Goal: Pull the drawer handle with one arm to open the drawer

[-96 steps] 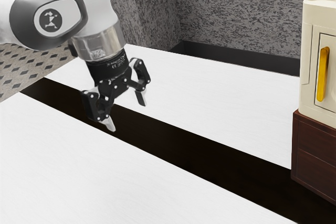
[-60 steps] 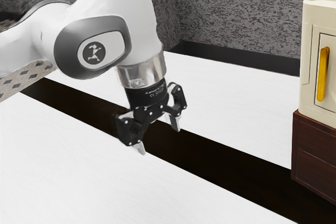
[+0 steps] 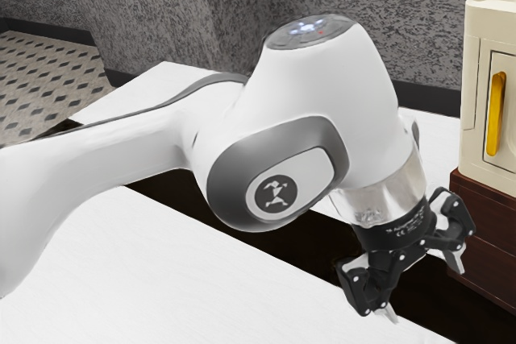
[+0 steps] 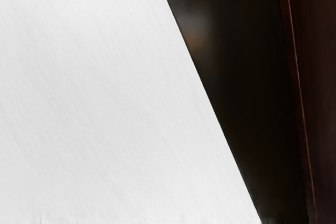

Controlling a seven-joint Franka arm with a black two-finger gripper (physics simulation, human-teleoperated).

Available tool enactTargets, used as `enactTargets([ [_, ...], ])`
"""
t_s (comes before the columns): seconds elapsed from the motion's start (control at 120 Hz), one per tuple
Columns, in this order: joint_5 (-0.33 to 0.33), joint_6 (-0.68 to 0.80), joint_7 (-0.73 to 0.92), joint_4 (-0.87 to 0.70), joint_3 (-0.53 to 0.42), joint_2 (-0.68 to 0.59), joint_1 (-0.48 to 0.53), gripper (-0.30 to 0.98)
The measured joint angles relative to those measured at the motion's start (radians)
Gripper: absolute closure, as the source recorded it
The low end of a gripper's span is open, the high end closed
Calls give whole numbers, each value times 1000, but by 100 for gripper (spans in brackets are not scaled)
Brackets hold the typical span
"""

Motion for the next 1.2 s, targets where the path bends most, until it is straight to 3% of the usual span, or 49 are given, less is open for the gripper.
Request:
enactTargets([
  [0.225,-44,126,-90,94,-31,129,76,0],
  [0.35,-43,157,-132,117,-59,143,13,0],
  [0.55,-40,180,-179,250,-55,270,37,0],
  [1.2,-46,229,-249,280,-65,340,69,0],
])
